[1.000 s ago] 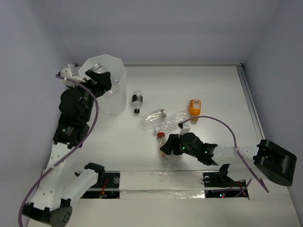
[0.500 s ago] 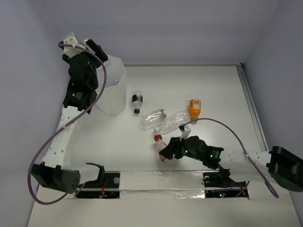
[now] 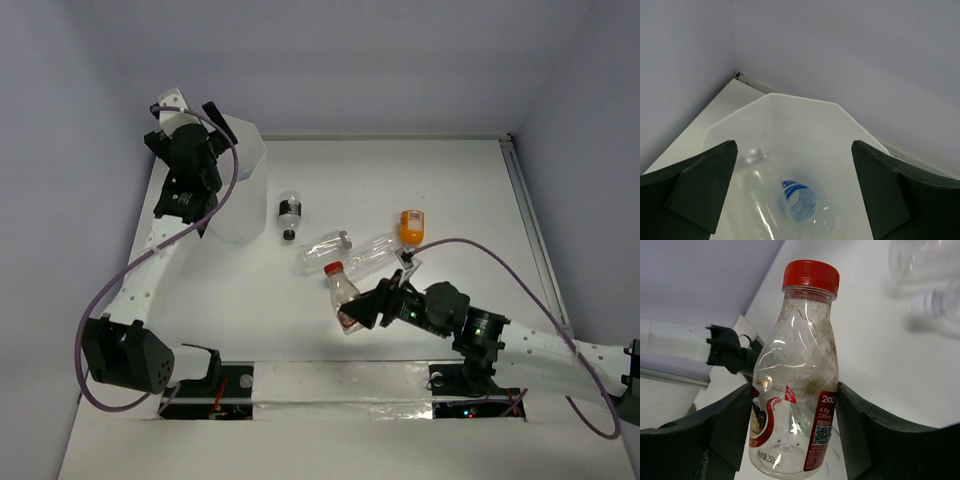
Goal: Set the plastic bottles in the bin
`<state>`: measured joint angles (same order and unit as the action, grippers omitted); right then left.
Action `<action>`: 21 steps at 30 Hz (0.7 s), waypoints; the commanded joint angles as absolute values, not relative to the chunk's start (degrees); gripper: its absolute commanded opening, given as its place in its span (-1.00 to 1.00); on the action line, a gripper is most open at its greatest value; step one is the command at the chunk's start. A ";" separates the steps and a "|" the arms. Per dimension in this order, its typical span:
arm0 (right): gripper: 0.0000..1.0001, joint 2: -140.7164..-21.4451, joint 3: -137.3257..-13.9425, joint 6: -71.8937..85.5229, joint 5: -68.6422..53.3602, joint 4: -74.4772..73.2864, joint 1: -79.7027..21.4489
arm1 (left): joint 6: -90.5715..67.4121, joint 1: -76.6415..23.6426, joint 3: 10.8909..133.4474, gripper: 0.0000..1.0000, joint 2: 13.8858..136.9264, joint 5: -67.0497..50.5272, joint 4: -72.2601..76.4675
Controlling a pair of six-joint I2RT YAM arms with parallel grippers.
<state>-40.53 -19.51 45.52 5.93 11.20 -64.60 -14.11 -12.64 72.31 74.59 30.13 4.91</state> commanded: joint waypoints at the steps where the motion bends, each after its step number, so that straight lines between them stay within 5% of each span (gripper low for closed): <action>1: -0.48 -42.35 -28.64 38.95 8.96 11.51 -65.13 | -16.25 -12.39 72.07 0.98 70.23 28.05 8.09; 13: -0.53 -62.56 -56.84 20.50 15.73 17.31 -64.60 | -24.70 -12.39 57.15 0.72 43.44 8.71 -0.86; 21: -0.53 -74.34 -76.71 13.54 12.49 18.28 -59.78 | -29.52 -12.39 42.74 0.67 17.97 9.32 -13.26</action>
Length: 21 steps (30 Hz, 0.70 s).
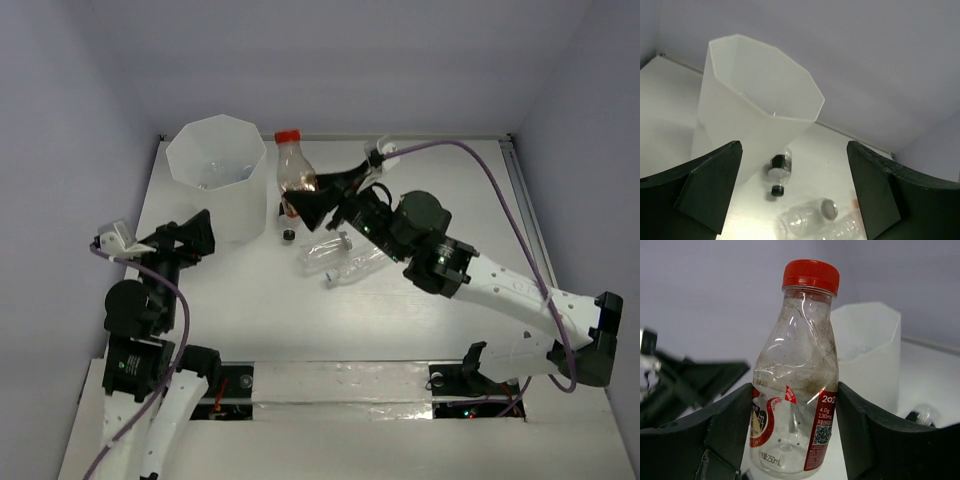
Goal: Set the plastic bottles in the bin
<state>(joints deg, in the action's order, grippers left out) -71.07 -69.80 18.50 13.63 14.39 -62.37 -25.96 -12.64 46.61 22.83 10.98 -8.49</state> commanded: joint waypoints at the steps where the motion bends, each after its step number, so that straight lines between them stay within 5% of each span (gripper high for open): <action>1: -0.53 -76.18 -81.51 12.75 11.26 18.19 -59.24 | -30.66 -12.39 41.50 0.66 16.54 9.23 -14.49; 15: -0.51 -114.33 -128.02 8.61 13.18 7.12 -55.11 | -34.45 -12.39 34.37 0.55 6.25 4.92 -14.15; 21: -0.47 -124.79 -137.36 10.02 11.87 5.02 -54.58 | -34.63 -13.01 34.37 0.53 3.87 4.66 -14.06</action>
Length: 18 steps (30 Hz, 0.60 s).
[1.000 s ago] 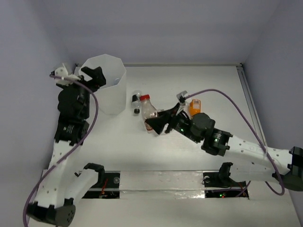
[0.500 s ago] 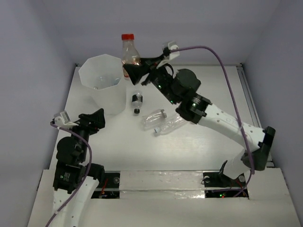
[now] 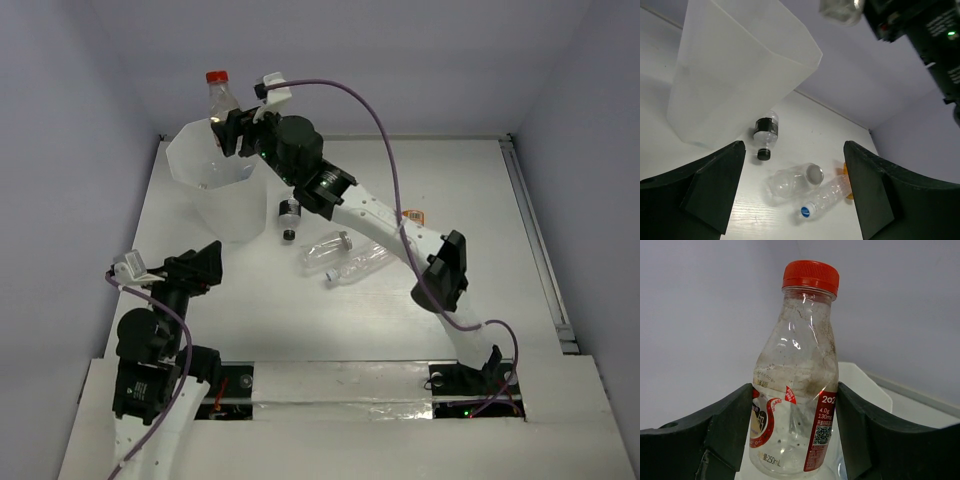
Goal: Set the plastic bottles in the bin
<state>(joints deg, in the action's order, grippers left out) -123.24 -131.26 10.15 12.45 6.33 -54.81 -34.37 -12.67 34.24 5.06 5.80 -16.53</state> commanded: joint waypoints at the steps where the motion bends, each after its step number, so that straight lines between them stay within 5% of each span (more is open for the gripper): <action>1: -0.44 -125.94 -140.07 10.19 11.60 4.31 -54.06 | -34.63 -13.53 34.28 0.53 3.61 4.75 -13.98; 5: 0.29 -127.97 -141.33 10.90 11.51 4.04 -54.05 | -34.45 -14.59 34.01 0.53 2.99 4.48 -13.71; 9: 0.56 -124.21 -137.04 10.37 12.57 5.53 -54.05 | -34.37 -15.64 33.93 0.53 2.37 4.57 -13.54; 15: 0.63 -113.48 -120.10 10.19 14.85 10.98 -52.21 | -34.28 -16.26 33.93 0.53 1.41 4.83 -13.62; 18: 0.32 -106.10 -112.35 10.20 17.22 10.02 -49.94 | -34.10 -16.87 33.84 0.53 1.32 4.66 -13.45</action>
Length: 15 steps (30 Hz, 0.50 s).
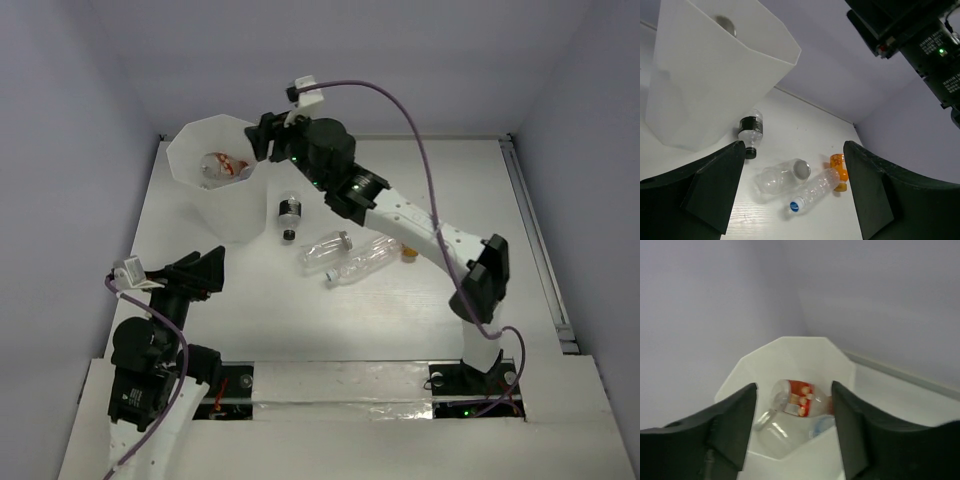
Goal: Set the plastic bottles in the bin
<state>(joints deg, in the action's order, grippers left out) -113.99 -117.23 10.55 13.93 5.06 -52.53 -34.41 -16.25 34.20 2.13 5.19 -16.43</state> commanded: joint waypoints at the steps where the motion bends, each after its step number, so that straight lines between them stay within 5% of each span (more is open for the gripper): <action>1: 0.20 -103.82 -105.19 10.28 20.71 9.76 -49.31 | -34.01 -17.40 33.75 0.53 1.32 4.40 -13.10; 2: -0.09 -98.75 -100.85 11.07 22.05 9.49 -48.52 | -33.67 -17.40 33.58 0.53 1.32 3.44 -12.83; 8: -0.73 -80.53 -67.83 21.76 23.29 5.91 -36.58 | -31.99 -18.98 32.78 0.32 4.39 -2.52 -10.02; 15: -0.69 -68.56 -50.91 27.07 15.74 0.27 -19.79 | -33.04 -18.98 29.55 0.05 14.04 -16.58 -1.69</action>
